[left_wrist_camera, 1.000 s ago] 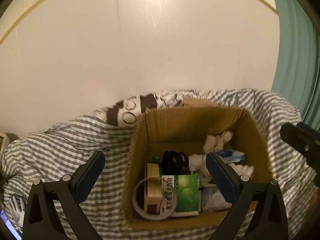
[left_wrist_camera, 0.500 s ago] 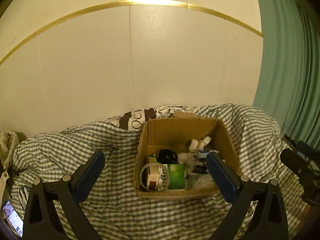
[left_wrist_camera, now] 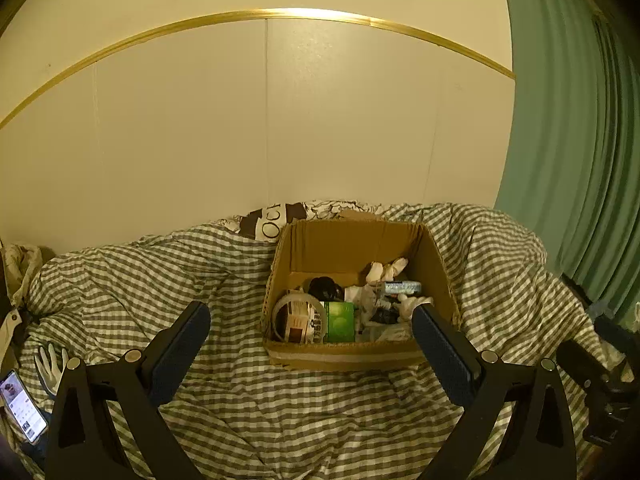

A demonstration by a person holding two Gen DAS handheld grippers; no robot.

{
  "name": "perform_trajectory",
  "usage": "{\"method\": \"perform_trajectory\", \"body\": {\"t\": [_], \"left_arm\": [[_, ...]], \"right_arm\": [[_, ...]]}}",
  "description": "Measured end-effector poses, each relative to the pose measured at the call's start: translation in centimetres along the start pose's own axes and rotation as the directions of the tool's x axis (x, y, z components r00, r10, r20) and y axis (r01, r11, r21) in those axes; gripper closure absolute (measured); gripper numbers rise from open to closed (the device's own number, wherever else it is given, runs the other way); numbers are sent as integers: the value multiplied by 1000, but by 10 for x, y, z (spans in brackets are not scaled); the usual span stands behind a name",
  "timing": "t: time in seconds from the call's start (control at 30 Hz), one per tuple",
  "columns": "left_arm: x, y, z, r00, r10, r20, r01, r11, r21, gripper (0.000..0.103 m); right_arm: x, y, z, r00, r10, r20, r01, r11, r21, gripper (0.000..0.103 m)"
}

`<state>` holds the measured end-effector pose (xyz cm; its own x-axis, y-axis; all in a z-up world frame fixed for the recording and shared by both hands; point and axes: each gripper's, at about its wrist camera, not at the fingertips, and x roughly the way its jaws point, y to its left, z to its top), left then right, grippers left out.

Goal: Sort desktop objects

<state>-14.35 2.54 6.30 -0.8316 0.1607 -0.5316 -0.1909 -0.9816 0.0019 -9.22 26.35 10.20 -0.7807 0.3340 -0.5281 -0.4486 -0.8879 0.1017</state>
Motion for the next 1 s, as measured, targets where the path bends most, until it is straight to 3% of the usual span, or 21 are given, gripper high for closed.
{"method": "perform_trajectory", "body": {"t": [0.23, 0.3, 0.47, 0.67, 1.0], "left_arm": [[11, -2, -30, 1000, 16, -3, -16, 1000, -22, 0], [13, 2, -41, 999, 52, 14, -52, 998, -42, 0], [19, 21, -70, 995, 101, -7, -101, 990, -98, 0], [21, 26, -88, 991, 135, 9, -134, 990, -45, 0], [17, 10, -86, 996, 75, 40, -76, 996, 39, 0]], "right_arm": [[10, 7, -23, 1000, -23, 11, 23, 1000, 9, 0], [16, 6, -34, 998, -49, 36, 48, 998, 37, 0], [41, 12, -57, 993, -118, -10, 119, 992, 30, 0], [55, 26, -64, 991, -131, -31, 130, 991, -14, 0], [60, 21, -67, 989, -136, -54, 137, 990, 26, 0]]}}
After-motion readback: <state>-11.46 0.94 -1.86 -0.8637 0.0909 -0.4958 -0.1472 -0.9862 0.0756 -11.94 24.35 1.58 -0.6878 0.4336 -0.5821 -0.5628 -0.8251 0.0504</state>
